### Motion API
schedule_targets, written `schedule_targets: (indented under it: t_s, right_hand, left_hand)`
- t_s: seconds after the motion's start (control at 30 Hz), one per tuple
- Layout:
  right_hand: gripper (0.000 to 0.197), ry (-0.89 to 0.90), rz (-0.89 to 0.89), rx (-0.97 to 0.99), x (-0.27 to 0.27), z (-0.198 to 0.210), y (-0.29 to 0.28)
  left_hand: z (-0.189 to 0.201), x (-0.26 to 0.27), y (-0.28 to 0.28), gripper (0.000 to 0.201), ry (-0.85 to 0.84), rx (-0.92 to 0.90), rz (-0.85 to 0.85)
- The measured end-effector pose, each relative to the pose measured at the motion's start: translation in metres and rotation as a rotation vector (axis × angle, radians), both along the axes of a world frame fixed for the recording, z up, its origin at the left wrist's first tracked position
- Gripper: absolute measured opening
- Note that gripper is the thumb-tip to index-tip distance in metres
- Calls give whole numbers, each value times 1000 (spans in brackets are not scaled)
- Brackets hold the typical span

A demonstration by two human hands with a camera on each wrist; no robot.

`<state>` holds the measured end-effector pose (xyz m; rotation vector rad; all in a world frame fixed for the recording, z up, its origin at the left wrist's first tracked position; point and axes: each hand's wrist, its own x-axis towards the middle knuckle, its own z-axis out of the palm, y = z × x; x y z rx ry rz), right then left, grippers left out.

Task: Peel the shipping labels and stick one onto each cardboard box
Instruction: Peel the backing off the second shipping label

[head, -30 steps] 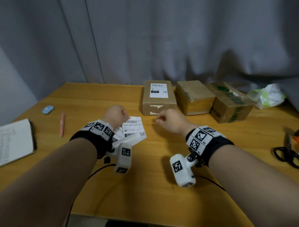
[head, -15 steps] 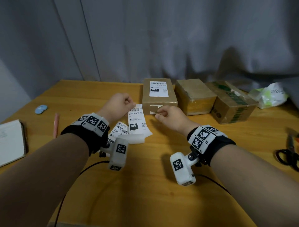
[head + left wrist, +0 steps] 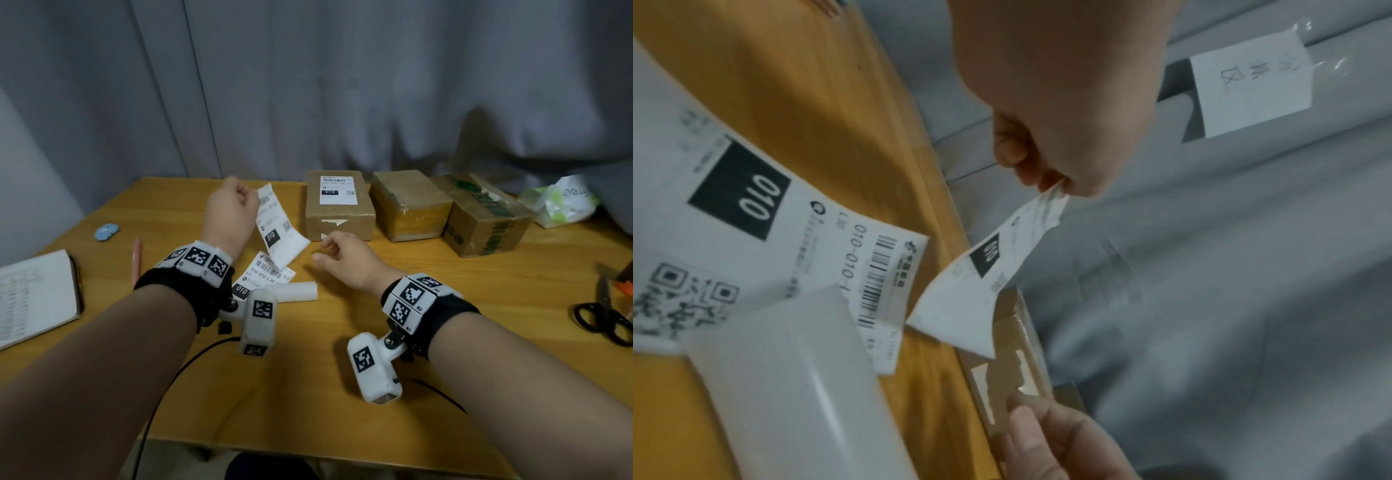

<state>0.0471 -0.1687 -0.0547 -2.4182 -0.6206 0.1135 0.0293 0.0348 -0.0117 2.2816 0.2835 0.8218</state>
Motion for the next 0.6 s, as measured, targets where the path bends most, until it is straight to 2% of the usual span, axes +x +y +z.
schedule_targets:
  t_s: [0.13, 0.27, 0.33, 0.4, 0.43, 0.5, 0.53, 0.6]
  right_hand:
    - [48, -86, -43, 22, 6, 22, -8]
    - [53, -100, -132, 290, 17, 50, -19]
    - [47, -20, -122, 511, 18, 59, -27]
    - [31, 120, -127, 742, 14, 65, -36]
    - [28, 210, -143, 874, 14, 67, -41]
    - [36, 349, -154, 1060, 16, 67, -51]
    - [37, 340, -166, 1064, 19, 65, -55]
    - [30, 179, -181, 908, 23, 59, -62]
  left_hand:
    - [24, -8, -18, 13, -195, -82, -121]
    - [34, 1, -49, 12, -220, -126, -242]
    - [32, 8, -67, 12, -217, -157, -314]
    - [25, 13, -82, 14, -229, -208, -375]
    - [23, 16, -87, 17, -238, -234, -398]
    - [17, 22, -96, 21, -229, -268, -442]
    - [14, 25, -99, 21, -207, -276, -468]
    - [9, 31, -104, 22, -162, -290, -515]
